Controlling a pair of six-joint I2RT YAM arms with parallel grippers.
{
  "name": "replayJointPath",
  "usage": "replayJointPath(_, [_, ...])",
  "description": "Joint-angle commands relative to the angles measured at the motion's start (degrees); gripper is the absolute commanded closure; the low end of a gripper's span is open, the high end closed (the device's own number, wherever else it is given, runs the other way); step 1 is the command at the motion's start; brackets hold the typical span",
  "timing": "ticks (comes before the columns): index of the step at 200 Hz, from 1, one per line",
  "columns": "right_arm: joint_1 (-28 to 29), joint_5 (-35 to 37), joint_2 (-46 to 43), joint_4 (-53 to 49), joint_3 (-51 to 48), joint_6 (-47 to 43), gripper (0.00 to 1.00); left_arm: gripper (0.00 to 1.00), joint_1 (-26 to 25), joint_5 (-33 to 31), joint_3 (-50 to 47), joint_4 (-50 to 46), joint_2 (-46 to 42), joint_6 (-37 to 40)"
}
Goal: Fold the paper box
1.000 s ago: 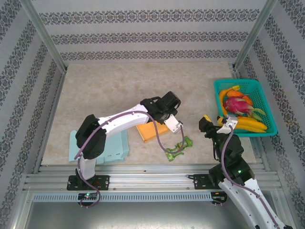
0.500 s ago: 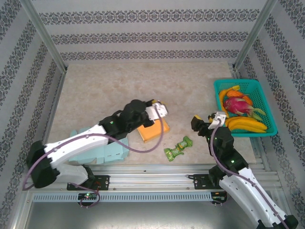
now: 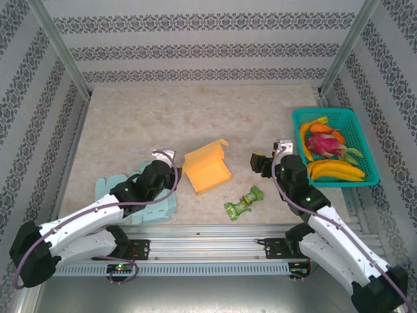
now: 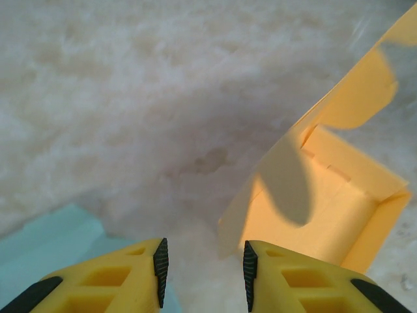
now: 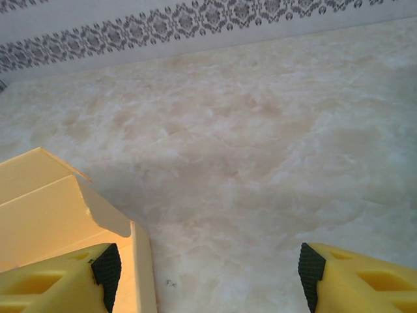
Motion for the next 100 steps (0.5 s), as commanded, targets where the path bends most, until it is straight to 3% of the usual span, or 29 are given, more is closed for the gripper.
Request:
replayJointPath(1, [-0.38,-0.98,5.16,1.08,3.67,-2.24,0.26,0.62,1.08,3.77,-1.64,3.14,0.44,-4.84])
replayJointPath(53, [-1.41,-1.62,20.57,4.07,10.37,-3.95,0.25,0.61,2.07,2.27,-6.36,10.65,4.24,-5.08])
replayJointPath(100, [-5.15,-11.36,34.21,9.09,16.23,-1.22,0.25,0.60,3.03,10.82,-7.85,18.87,7.60,-3.67])
